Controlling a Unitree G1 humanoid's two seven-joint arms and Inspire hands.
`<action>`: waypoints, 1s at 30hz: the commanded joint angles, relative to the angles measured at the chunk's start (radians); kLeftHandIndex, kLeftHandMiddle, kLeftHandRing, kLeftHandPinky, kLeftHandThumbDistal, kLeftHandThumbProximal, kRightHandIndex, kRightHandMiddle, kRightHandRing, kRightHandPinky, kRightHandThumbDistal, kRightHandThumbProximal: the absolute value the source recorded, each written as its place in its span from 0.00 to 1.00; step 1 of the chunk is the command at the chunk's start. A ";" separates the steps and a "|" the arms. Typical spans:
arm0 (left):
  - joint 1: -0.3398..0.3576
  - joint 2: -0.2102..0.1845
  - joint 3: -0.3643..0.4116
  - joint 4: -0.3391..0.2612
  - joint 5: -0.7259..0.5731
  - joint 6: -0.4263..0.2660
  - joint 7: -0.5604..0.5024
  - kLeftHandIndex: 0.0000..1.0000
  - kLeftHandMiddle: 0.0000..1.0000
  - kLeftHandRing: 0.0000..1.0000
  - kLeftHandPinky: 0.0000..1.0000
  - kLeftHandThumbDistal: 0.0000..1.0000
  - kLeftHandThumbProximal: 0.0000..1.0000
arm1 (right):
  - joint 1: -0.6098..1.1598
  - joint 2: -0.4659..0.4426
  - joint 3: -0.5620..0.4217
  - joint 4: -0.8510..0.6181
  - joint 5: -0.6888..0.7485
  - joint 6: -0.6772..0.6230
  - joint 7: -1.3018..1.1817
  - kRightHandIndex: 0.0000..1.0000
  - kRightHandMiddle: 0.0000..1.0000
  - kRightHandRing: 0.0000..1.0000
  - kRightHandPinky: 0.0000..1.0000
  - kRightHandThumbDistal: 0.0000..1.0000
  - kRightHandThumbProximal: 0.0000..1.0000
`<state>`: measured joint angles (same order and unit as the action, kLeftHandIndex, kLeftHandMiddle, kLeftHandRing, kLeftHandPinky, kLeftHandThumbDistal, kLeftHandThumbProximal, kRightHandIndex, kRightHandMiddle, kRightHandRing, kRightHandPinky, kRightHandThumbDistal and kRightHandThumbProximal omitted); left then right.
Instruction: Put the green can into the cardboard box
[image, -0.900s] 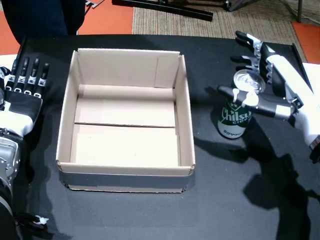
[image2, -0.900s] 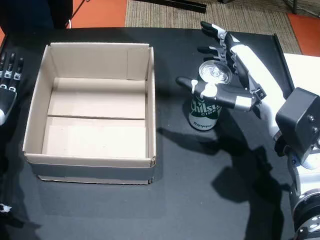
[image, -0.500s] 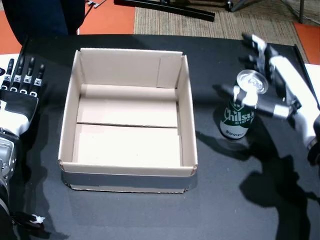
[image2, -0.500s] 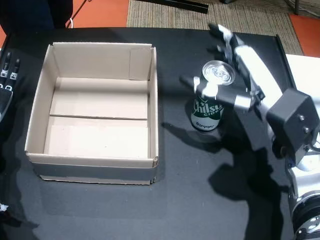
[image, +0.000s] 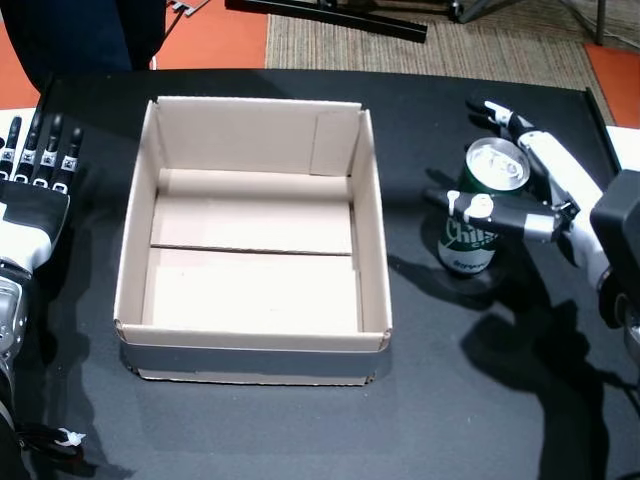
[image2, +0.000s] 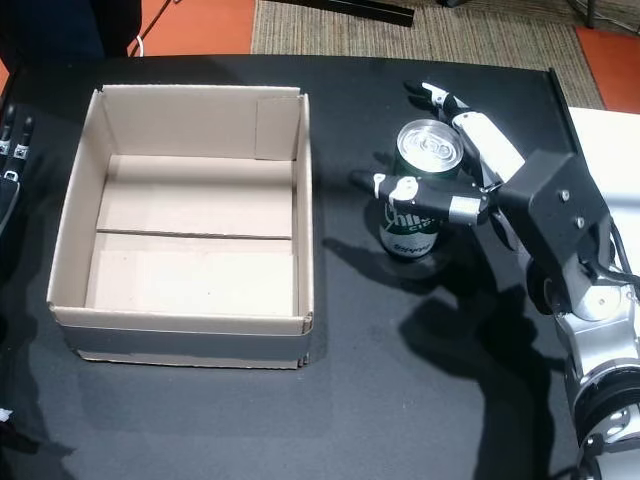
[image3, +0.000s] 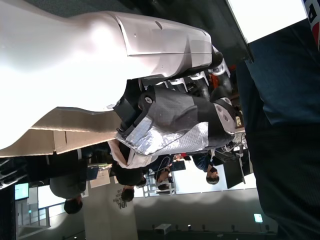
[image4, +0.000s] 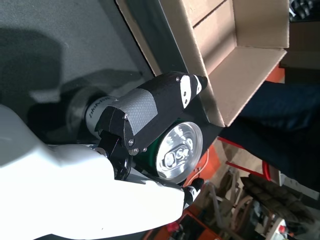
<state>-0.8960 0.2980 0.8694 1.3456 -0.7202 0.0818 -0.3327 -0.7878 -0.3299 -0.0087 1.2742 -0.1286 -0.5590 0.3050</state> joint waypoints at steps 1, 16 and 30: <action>0.013 0.004 0.001 0.001 0.008 0.006 0.000 0.77 0.74 0.81 0.89 0.00 0.51 | -0.008 0.009 0.007 0.015 -0.012 0.018 0.008 0.83 0.86 0.88 0.97 1.00 0.28; 0.013 0.004 0.003 0.001 0.008 0.007 -0.003 0.74 0.74 0.80 0.88 0.00 0.48 | -0.034 0.033 0.027 0.018 -0.053 0.106 -0.106 0.58 0.56 0.59 0.68 0.21 0.00; 0.009 0.004 -0.002 0.000 0.012 0.010 0.002 0.75 0.74 0.80 0.85 0.00 0.50 | -0.030 0.049 0.005 0.003 -0.049 0.076 -0.170 0.27 0.28 0.36 0.46 0.00 0.00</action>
<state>-0.8960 0.2987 0.8701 1.3456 -0.7200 0.0889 -0.3352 -0.8199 -0.2772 -0.0070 1.2881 -0.1748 -0.4531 0.1491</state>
